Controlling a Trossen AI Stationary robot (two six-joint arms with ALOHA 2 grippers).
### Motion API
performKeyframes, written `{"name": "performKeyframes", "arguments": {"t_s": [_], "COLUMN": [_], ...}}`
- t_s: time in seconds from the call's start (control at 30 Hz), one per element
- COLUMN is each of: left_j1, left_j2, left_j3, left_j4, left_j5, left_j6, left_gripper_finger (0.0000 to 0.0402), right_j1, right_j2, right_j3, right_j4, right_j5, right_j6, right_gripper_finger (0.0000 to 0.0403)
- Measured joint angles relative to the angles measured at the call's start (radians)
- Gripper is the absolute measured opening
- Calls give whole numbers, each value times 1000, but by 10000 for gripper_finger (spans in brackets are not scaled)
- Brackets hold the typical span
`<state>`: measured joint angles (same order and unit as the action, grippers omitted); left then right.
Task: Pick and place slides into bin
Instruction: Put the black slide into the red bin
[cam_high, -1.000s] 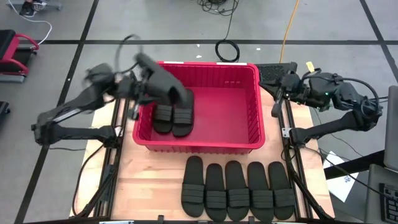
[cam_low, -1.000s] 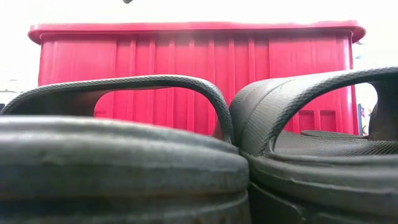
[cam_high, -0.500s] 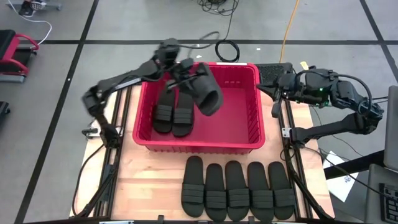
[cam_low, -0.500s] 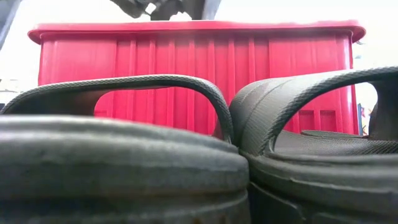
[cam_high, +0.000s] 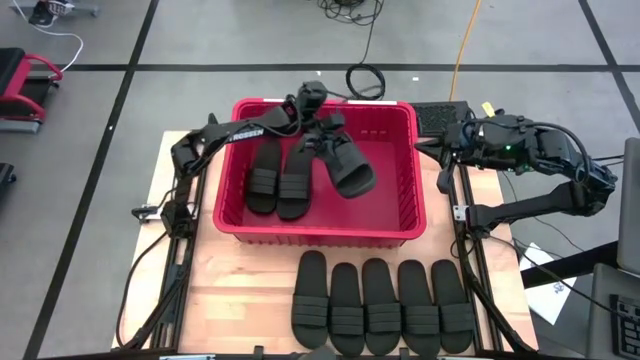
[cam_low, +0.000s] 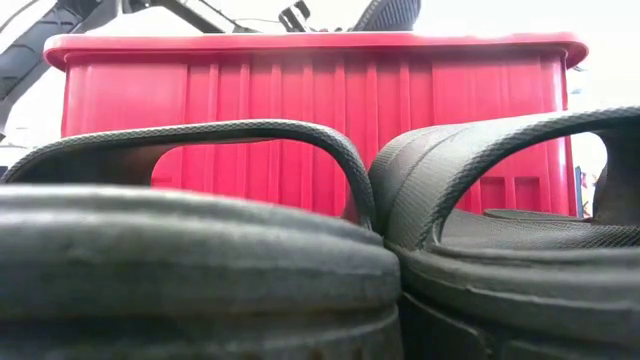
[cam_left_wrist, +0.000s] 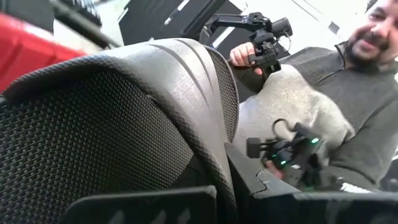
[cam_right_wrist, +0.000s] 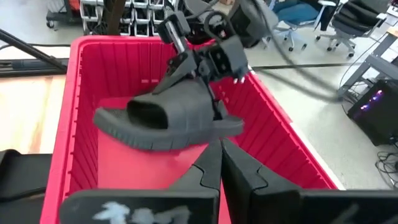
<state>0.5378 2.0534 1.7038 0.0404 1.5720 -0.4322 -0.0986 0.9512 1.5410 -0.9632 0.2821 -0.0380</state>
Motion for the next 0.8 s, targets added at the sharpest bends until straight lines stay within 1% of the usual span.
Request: {"name": "performKeyframes", "arguments": {"t_s": [0.2, 0.37, 0.47, 0.57, 0.6, 0.7, 0.77, 0.8], "left_j1": [-19, -23, -23, -20, -20, -27, -33, -36], "left_j2": [48, 50, 46, 6, -21, -104, -154, -181], "left_j3": [-2, -2, -1, 0, 0, 17, 59, 94], "left_j4": [-83, -53, -9, 50, 71, 60, -68, -185], "left_j5": [-4, -9, -45, -143, -191, -398, -514, -582], "left_j6": [8, 8, 11, 4, 14, 37, 113, 187], "left_gripper_finger": [0, 0, 0, 0, 0, 0, 0, 0], "right_j1": [0, 0, 0, 0, 0, 0, 0, 0], "right_j2": [0, 0, 0, 0, 0, 0, 0, 0], "right_j3": [0, 0, 0, 0, 0, 0, 0, 0], "right_j4": [-2, -10, -8, -8, -8, -8, -8, -7], "right_j5": [0, 0, 1, 1, 2, 2, 2, 3], "right_j6": [-6, -31, -32, -33, -31, -30, -30, -30], "right_gripper_finger": [0, 0, 0, 0, 0, 0, 0, 0]}}
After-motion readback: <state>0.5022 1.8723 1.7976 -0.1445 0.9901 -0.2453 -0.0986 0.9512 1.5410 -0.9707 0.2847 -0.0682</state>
